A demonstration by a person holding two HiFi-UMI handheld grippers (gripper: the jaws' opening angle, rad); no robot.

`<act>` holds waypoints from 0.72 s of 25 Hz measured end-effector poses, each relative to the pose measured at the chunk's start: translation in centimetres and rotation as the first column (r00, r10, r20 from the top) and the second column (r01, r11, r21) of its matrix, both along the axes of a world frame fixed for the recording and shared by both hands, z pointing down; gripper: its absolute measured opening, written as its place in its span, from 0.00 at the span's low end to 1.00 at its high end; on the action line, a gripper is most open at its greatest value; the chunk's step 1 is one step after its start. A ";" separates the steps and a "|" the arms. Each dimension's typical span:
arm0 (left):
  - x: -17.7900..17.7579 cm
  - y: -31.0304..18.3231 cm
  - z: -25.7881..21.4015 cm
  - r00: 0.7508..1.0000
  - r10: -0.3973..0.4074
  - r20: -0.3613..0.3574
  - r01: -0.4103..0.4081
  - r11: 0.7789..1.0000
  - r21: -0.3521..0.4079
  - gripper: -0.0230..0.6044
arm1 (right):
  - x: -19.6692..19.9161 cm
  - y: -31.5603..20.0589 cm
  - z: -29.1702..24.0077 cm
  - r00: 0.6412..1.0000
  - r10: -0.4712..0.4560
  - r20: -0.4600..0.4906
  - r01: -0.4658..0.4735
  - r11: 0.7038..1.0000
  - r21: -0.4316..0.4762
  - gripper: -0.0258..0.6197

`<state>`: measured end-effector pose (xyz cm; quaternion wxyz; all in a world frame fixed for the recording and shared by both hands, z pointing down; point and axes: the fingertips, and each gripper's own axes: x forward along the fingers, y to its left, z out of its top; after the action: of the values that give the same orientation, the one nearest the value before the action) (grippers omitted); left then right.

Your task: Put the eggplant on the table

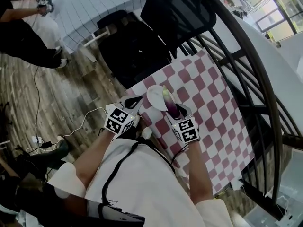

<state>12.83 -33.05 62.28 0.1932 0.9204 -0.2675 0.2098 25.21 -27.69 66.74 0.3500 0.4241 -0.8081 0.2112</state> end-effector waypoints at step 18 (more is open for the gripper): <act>1.6 -1.0 4.3 0.999 0.001 0.044 0.003 0.996 -0.094 0.05 | -0.3 -3.3 8.5 0.925 -0.331 -0.188 0.293 0.934 -0.204 0.41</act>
<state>14.43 -34.08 66.61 0.2304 0.9052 -0.2621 0.2425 24.93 -31.03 75.21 0.5015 0.2787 -0.8005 0.1733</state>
